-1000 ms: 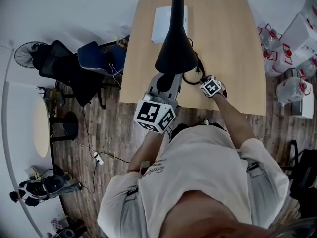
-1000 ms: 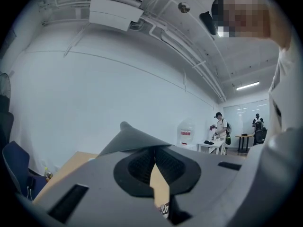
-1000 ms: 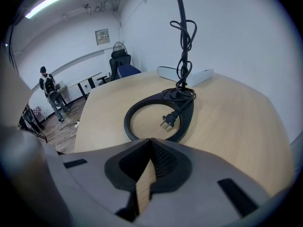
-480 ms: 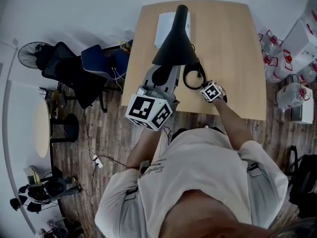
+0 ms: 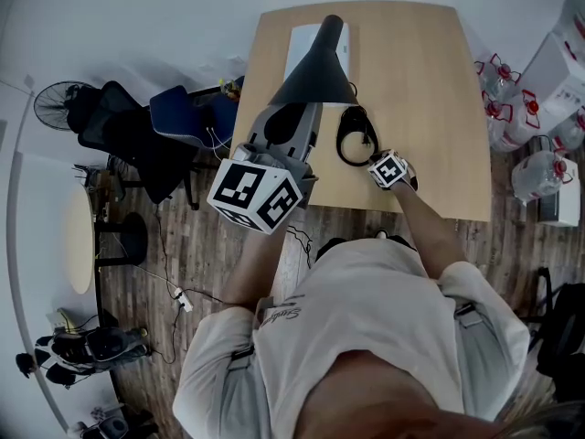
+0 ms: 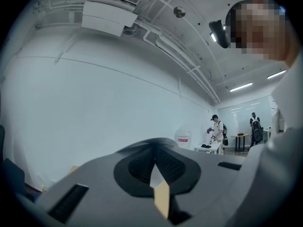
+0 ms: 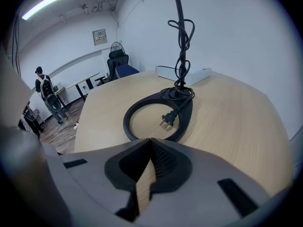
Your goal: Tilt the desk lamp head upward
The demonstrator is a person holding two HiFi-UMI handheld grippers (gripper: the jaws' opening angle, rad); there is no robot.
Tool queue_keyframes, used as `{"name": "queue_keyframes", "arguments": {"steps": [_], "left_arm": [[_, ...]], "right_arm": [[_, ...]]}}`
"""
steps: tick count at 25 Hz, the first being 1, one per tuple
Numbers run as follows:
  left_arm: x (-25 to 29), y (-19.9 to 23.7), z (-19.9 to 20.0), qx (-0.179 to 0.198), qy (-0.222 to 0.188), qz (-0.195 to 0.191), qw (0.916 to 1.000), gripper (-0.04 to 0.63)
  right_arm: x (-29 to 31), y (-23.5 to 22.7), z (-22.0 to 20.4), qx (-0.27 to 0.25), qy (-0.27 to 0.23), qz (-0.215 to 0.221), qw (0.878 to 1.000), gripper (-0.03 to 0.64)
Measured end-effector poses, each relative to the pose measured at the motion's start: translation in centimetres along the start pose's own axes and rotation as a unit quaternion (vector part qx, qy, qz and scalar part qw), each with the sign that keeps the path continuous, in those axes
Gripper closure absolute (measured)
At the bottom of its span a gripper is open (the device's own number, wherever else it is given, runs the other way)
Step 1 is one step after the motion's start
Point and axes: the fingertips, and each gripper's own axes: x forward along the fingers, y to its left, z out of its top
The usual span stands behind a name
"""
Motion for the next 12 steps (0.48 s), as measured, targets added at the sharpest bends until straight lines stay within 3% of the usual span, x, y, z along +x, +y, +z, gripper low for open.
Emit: {"name": "queue_keyframes", "arguments": {"steps": [5,12], "left_arm": [[0.4,0.3,1.3,0.008,0.005,-0.009,0.9999,0.58],[0.7,-0.1,2.6,0.04,0.007,-0.022,0.9989,0.58]], "right_arm": [[0.2,0.1,-0.3,0.018,0.006,0.016,1.0,0.621],[0.2,0.1,-0.3,0.006,0.015,0.021,1.0,0.621]]}}
